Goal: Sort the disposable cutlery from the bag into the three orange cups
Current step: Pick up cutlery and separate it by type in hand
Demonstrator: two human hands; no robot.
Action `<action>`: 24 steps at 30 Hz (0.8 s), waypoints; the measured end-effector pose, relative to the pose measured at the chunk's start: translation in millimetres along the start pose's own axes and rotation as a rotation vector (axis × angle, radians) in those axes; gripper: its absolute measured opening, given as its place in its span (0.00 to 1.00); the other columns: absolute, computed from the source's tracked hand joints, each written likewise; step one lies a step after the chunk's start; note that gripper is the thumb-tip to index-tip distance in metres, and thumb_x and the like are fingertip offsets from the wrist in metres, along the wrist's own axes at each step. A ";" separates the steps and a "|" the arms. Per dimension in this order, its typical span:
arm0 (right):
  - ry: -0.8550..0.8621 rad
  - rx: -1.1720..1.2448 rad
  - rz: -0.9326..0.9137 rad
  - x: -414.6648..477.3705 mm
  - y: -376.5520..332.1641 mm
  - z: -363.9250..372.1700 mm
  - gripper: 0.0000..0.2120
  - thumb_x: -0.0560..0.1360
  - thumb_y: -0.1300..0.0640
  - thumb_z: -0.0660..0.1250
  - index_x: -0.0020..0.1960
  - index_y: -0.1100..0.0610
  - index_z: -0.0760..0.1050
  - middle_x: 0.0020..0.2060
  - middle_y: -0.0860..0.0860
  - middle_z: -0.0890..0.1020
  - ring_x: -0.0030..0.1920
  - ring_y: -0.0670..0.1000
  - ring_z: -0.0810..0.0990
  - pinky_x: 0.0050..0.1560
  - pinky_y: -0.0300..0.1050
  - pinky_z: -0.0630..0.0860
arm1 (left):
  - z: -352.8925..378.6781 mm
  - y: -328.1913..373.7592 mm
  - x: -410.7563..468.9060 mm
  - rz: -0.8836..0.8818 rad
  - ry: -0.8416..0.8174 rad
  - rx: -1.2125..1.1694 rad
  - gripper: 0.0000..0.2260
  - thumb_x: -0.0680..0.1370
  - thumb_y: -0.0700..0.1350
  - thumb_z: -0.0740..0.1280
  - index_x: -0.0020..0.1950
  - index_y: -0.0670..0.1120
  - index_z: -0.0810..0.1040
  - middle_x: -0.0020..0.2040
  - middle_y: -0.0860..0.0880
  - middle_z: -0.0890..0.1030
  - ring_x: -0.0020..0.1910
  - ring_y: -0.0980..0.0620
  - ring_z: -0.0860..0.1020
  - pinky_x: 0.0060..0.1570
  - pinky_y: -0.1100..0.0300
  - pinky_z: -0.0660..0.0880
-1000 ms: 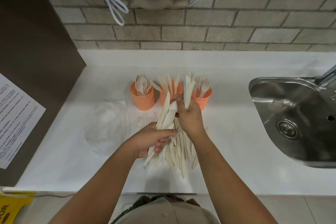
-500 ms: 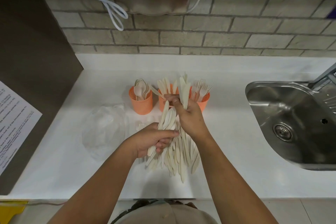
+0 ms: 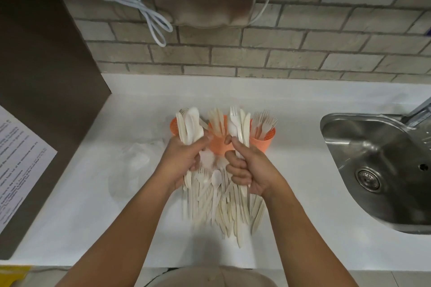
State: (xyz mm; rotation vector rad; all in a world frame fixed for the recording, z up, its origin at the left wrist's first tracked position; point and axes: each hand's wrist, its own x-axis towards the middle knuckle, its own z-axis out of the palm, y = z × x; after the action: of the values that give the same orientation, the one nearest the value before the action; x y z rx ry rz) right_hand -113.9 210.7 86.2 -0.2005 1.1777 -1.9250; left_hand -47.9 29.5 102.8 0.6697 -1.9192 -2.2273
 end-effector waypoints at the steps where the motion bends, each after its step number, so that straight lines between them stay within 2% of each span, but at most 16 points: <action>1: -0.070 0.055 0.051 -1.7 2.7 -1.6 0.11 0.84 0.45 0.62 0.52 0.52 0.75 0.28 0.48 0.57 0.22 0.44 0.53 0.21 0.35 0.50 | 0.4 8.2 3.3 0.041 0.011 -0.018 0.08 0.78 0.48 0.76 0.52 0.45 0.82 0.31 0.51 0.73 0.24 0.54 0.65 0.25 0.62 0.63; 4: -0.205 0.127 0.162 0.8 12.6 -5.7 0.13 0.81 0.40 0.65 0.50 0.50 0.75 0.27 0.47 0.58 0.22 0.43 0.53 0.19 0.35 0.50 | 7.3 33.1 12.3 0.162 0.023 -0.006 0.10 0.79 0.44 0.74 0.60 0.44 0.82 0.28 0.57 0.75 0.23 0.57 0.68 0.25 0.64 0.64; 7: -0.230 0.088 0.171 5.4 14.5 -4.5 0.15 0.80 0.40 0.67 0.49 0.53 0.74 0.29 0.49 0.62 0.22 0.43 0.55 0.19 0.35 0.52 | 14.0 45.5 23.1 0.208 -0.002 0.130 0.10 0.78 0.45 0.75 0.59 0.47 0.84 0.27 0.59 0.78 0.23 0.62 0.74 0.26 0.69 0.68; 10: -0.142 0.057 0.133 10.0 11.2 -1.7 0.15 0.82 0.42 0.63 0.50 0.54 0.76 0.32 0.51 0.64 0.23 0.44 0.55 0.20 0.36 0.51 | 16.2 42.8 32.8 0.168 -0.056 0.309 0.07 0.74 0.50 0.78 0.49 0.50 0.85 0.28 0.57 0.80 0.24 0.62 0.75 0.27 0.67 0.68; 12: -0.064 -0.037 0.059 14.0 9.1 -0.5 0.17 0.84 0.43 0.61 0.53 0.57 0.75 0.33 0.53 0.65 0.24 0.45 0.55 0.22 0.38 0.50 | 18.1 35.2 36.3 0.124 -0.071 0.299 0.06 0.75 0.48 0.78 0.45 0.48 0.83 0.28 0.56 0.80 0.23 0.60 0.74 0.26 0.67 0.67; 14: -0.006 -0.113 -0.012 18.3 8.3 -0.4 0.17 0.84 0.44 0.60 0.57 0.59 0.75 0.33 0.54 0.68 0.23 0.47 0.57 0.22 0.38 0.51 | 19.6 28.5 38.6 0.084 -0.064 0.241 0.05 0.76 0.45 0.77 0.45 0.45 0.84 0.28 0.52 0.80 0.23 0.58 0.73 0.26 0.65 0.67; 16: 0.047 -0.144 -0.047 22.3 8.2 -0.2 0.19 0.85 0.46 0.59 0.59 0.62 0.75 0.33 0.56 0.71 0.23 0.48 0.62 0.21 0.38 0.58 | 18.9 23.2 42.1 0.052 -0.071 0.136 0.05 0.76 0.43 0.77 0.49 0.42 0.85 0.30 0.47 0.80 0.23 0.55 0.72 0.26 0.63 0.67; 19: 0.175 -0.209 -0.097 28.5 8.5 0.0 0.22 0.85 0.47 0.61 0.57 0.68 0.75 0.33 0.60 0.74 0.26 0.53 0.71 0.26 0.45 0.73 | 12.5 18.8 52.9 0.028 -0.078 0.038 0.06 0.77 0.42 0.77 0.51 0.43 0.84 0.29 0.50 0.78 0.25 0.54 0.69 0.28 0.61 0.66; 22: 0.260 -0.316 -0.157 33.3 6.9 -0.4 0.17 0.85 0.50 0.62 0.55 0.64 0.80 0.37 0.63 0.78 0.32 0.56 0.78 0.37 0.53 0.82 | 6.2 17.1 59.1 0.058 -0.055 0.056 0.06 0.78 0.43 0.75 0.50 0.41 0.84 0.26 0.52 0.74 0.26 0.53 0.69 0.29 0.60 0.68; 24: 0.328 -0.395 -0.189 35.4 4.7 -0.6 0.17 0.85 0.51 0.61 0.55 0.63 0.80 0.38 0.64 0.82 0.34 0.57 0.82 0.39 0.50 0.83 | 1.2 15.5 63.1 0.075 -0.001 0.050 0.07 0.77 0.44 0.76 0.50 0.41 0.85 0.28 0.48 0.74 0.26 0.53 0.69 0.28 0.60 0.69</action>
State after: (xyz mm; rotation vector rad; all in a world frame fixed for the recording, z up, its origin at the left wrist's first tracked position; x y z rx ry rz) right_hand -133.6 184.5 72.3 -0.2162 1.8136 -1.9156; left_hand -107.7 4.1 102.3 0.5930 -1.9729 -2.1424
